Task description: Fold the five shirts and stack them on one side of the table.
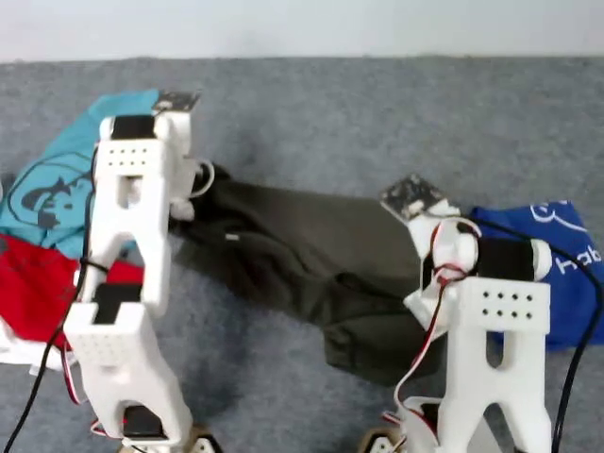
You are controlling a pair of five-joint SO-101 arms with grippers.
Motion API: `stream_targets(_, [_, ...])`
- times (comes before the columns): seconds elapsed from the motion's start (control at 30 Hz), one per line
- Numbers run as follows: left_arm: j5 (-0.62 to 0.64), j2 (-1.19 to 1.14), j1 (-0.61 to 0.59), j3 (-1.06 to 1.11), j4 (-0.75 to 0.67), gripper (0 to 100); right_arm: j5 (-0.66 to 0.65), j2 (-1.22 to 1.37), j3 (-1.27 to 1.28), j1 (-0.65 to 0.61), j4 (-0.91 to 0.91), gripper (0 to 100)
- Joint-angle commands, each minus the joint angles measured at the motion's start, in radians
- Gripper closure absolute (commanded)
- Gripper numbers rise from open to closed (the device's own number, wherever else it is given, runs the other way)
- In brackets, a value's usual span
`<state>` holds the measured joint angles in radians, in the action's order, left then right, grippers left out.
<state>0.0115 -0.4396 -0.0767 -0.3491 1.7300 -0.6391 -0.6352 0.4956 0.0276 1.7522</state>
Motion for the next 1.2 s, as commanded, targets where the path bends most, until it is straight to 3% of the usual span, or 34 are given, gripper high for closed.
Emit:
stream_targets(0.0, [0.005,0.084,-0.006,0.042,0.025,99,-0.012,-0.039,0.005,-0.021,0.045,98.7])
stream_targets(0.2, [-0.026,0.104,-0.008,0.127,0.025,99,-0.006,-0.194,0.123,-0.120,0.047,98.7])
stream_targets(0.5, [-0.023,0.106,-0.005,0.133,0.021,99,0.035,-0.295,0.175,-0.125,0.039,98.7])
stream_targets(0.77, [-0.021,0.218,0.003,-0.074,0.025,99,0.046,-0.288,-0.143,-0.058,-0.076,98.7])
stream_targets(1.17, [-0.021,0.674,-0.005,-0.216,0.021,99,0.269,-0.286,-0.609,0.027,-0.355,98.8])
